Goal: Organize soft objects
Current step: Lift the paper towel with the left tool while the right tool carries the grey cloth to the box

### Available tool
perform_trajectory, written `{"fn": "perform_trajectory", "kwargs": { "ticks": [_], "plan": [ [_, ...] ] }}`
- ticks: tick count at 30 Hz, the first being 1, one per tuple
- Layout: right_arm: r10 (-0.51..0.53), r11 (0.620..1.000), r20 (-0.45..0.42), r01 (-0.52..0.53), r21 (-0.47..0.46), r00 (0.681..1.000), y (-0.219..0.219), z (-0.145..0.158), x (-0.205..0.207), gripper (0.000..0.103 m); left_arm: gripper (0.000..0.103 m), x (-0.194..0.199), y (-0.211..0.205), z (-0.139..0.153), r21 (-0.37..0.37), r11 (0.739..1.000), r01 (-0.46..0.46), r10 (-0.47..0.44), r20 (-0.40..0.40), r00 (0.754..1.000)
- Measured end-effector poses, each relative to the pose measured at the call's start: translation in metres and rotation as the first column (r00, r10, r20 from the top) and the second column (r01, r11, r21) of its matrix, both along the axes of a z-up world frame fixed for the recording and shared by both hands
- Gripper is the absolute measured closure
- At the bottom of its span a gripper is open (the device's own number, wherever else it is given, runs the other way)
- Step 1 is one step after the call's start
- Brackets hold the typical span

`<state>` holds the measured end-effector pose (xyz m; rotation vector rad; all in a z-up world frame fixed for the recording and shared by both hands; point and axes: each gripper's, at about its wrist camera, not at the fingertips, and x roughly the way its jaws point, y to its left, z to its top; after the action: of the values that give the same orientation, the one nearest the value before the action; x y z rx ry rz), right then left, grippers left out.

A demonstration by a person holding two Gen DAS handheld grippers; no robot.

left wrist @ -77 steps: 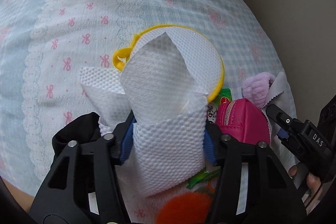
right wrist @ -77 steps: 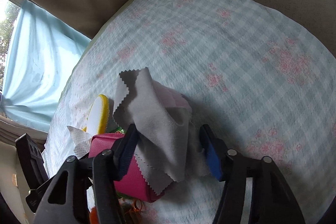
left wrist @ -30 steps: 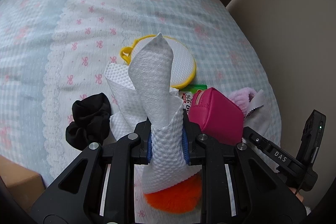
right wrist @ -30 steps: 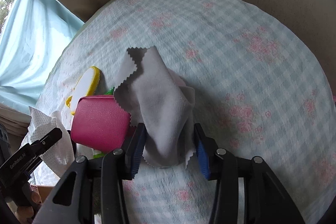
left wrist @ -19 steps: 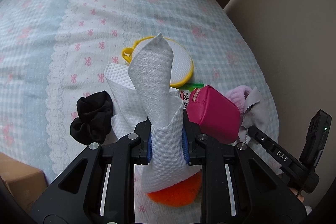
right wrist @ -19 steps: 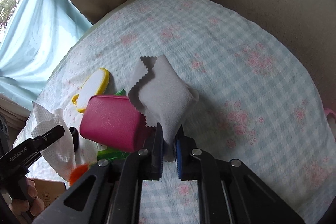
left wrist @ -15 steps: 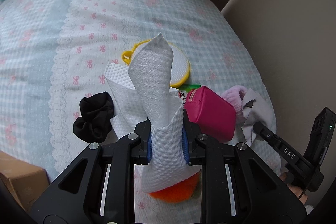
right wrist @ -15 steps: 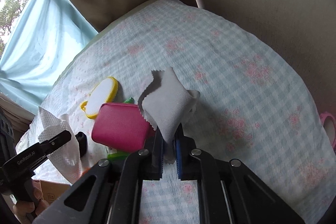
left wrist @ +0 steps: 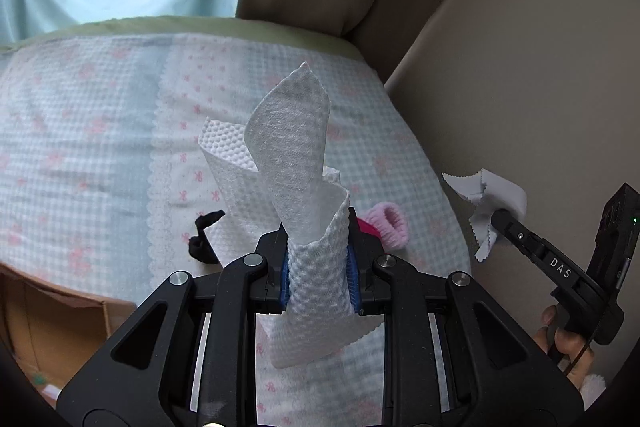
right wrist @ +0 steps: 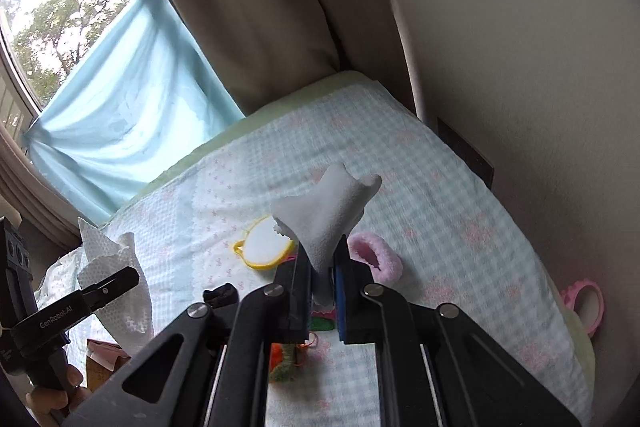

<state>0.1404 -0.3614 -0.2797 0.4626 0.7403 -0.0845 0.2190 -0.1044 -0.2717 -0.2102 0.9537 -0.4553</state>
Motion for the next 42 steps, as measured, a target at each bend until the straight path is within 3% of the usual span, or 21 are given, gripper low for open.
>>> {"fn": "perform_trajectory", "kwargs": {
  "ticks": [9, 14, 19, 24, 31, 35, 42],
  "plan": [
    [0.212, 0.974, 0.062, -0.206, -0.096, 0.975, 0.074, 0.098, -0.008, 0.094, 0.084, -0.05, 0.073, 0.092, 0.039, 0.996, -0.082, 0.079, 0.075, 0.994],
    [0.336, 0.939, 0.039, -0.331, -0.09, 0.941, 0.139, 0.114, -0.007, 0.094, 0.084, -0.068, 0.136, 0.113, 0.073, 0.988, -0.138, 0.131, 0.085, 0.988],
    [0.446, 0.892, 0.001, -0.444, -0.081, 0.895, 0.218, 0.111, -0.016, 0.094, 0.084, -0.081, 0.208, 0.112, 0.106, 0.98, -0.168, 0.163, 0.054, 0.985],
    [0.487, 0.87, -0.067, -0.49, -0.05, 0.871, 0.295, 0.09, -0.025, 0.094, 0.084, -0.084, 0.276, 0.089, 0.12, 0.98, -0.162, 0.165, -0.023, 0.986],
    [0.479, 0.868, -0.187, -0.494, -0.044, 0.858, 0.387, 0.043, -0.027, 0.094, 0.084, -0.081, 0.339, 0.033, 0.172, 0.982, -0.074, 0.097, -0.131, 0.987],
    [0.462, 0.872, -0.264, -0.488, -0.038, 0.846, 0.424, 0.006, -0.026, 0.094, 0.084, -0.072, 0.356, -0.013, 0.238, 0.971, -0.004, 0.058, -0.217, 0.974],
    [0.438, 0.877, -0.38, -0.481, -0.021, 0.815, 0.446, -0.054, -0.014, 0.094, 0.084, -0.05, 0.356, -0.086, 0.303, 0.947, 0.104, 0.009, -0.349, 0.937]
  ]
}}
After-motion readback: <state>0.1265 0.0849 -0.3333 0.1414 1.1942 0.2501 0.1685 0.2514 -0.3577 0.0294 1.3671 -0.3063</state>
